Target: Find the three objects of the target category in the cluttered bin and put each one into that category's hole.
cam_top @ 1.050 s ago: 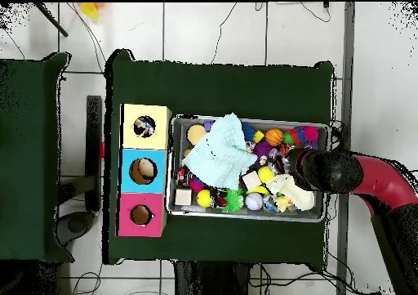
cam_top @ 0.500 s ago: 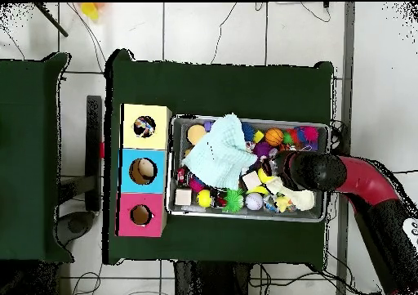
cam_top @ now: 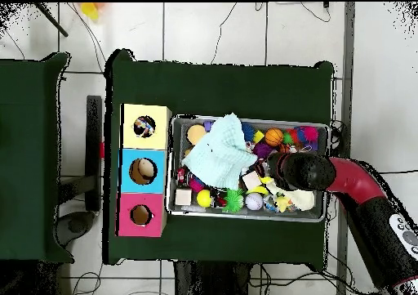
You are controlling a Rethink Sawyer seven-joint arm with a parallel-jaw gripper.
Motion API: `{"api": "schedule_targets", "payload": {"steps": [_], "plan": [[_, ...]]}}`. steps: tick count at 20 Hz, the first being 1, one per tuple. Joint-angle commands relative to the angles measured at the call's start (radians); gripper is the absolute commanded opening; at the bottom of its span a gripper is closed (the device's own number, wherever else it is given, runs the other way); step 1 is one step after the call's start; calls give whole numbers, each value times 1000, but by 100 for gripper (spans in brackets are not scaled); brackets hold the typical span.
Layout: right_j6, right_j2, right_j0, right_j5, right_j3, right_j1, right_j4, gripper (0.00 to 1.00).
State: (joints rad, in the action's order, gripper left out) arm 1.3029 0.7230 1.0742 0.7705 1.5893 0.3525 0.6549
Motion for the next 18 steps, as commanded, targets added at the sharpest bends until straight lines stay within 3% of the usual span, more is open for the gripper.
{"api": "schedule_targets", "payload": {"steps": [1,10,18], "plan": [[-133,-16,2,-29,-69,13,59,100],[-108,0,11,47,12,150,3,100],[-99,-2,-4,60,12,174,-16,100]]}}
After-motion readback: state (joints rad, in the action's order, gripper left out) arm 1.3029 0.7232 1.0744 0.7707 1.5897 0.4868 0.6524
